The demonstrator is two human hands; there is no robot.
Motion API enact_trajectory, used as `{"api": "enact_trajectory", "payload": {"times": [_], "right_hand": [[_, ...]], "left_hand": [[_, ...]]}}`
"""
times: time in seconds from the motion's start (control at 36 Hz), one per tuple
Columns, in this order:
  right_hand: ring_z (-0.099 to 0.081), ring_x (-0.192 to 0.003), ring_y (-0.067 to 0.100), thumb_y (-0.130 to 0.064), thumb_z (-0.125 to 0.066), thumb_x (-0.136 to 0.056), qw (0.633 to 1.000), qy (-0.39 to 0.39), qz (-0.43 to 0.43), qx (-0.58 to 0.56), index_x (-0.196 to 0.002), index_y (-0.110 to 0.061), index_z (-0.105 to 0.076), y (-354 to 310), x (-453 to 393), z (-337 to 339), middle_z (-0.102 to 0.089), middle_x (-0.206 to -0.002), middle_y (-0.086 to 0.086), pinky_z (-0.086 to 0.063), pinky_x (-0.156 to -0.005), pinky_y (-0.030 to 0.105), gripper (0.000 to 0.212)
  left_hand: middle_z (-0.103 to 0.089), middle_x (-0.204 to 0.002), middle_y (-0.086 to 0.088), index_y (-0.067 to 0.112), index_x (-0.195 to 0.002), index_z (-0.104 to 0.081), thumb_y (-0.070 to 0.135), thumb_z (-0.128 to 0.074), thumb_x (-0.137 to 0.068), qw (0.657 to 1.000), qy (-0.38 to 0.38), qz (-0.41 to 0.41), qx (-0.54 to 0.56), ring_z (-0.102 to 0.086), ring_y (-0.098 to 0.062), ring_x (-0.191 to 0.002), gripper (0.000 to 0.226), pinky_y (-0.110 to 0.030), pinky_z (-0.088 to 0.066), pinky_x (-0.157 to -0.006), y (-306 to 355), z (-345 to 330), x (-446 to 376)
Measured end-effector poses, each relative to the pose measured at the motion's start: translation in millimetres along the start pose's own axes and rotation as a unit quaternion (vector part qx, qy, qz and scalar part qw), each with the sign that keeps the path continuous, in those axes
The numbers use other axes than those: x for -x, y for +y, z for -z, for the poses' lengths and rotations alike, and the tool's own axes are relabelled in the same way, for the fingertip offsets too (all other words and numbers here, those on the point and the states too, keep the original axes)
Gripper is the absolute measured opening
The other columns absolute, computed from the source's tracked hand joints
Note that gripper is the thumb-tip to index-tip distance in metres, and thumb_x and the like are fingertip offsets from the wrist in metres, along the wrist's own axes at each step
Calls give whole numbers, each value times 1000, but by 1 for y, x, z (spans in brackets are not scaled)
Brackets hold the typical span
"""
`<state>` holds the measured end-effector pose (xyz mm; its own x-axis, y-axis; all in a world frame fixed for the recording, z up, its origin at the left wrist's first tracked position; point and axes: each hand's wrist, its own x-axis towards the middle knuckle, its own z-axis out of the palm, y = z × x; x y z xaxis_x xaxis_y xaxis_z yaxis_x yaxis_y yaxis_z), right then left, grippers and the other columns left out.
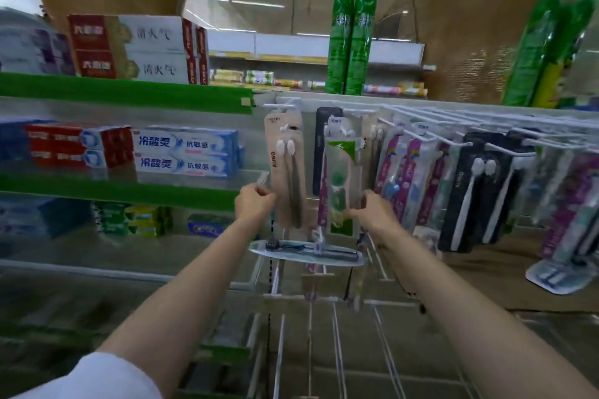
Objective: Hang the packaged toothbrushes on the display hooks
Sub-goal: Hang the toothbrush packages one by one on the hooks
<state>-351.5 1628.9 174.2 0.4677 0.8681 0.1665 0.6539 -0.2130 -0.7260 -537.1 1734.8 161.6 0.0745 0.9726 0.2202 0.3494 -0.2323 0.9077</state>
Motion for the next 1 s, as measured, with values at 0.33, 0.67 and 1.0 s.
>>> {"api": "enact_trajectory", "payload": {"times": [0.33,0.67,1.0], "right_hand": [[-48,-126,29,-8,-54,-86,955,-168,18,245,-140,-13,-41,50,12,-37,-49,-139,13,-39,-101,29,56],[-53,-114,30,-16,-46,-92,934,-145,87,314,-112,-12,-60,55,9,-33,-56,-122,15,-43,-92,35,25],[-31,-132,30,-37,-64,-80,931,-183,104,298,-139,-27,-35,77,29,23,-38,-142,10,-30,-108,43,67]], "left_hand": [[-65,-64,-1,1,-96,-62,17,-61,-88,916,-321,-31,-238,-64,-6,-52,18,-18,-53,-52,-22,-43,36],[-73,-95,-13,2,-100,-70,22,-59,-89,922,-285,-46,-257,-69,-20,-84,26,-30,-56,-83,-22,-40,39],[-67,-89,-16,10,-77,-60,37,-61,-82,956,-135,-22,-259,-66,-31,-87,28,-36,-54,-74,2,-61,83]]}}
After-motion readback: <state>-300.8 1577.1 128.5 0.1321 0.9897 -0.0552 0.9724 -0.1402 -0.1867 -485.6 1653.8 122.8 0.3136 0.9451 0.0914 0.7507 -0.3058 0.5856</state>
